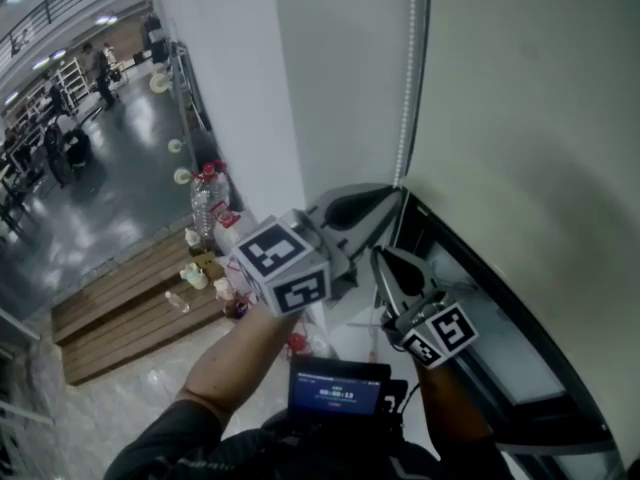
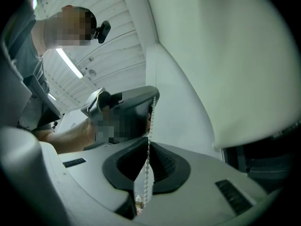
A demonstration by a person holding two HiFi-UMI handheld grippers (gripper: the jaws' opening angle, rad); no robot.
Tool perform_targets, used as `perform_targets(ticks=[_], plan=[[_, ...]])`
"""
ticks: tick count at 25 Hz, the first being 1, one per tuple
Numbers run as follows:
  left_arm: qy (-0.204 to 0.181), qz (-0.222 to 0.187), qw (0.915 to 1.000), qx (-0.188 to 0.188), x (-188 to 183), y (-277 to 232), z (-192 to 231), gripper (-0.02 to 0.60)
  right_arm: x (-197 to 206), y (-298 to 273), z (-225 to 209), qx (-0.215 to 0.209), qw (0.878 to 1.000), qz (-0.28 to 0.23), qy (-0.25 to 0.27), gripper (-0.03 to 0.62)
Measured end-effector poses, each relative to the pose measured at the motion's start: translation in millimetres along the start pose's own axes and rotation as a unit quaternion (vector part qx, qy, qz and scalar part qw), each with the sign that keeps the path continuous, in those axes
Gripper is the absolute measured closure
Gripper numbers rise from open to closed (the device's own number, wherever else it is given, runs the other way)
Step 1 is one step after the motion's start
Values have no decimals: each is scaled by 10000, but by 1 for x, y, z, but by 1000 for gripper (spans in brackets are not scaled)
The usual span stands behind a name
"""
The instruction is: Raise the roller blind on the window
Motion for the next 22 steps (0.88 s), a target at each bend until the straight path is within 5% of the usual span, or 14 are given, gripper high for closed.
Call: perform_targets(ticks=[22], plan=[[586,1207,9891,-599,155,51,4,581,144,42,1,522,9840,1518,-772,580]])
Point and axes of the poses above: the fingertips, and each gripper's own axes: y backward along the fingers, z to its left, x out of its underside, the point moved 7 cm from there along y, backward along the fingers, and after that the axes turned 1 degree about x, right-handed, at the moved point
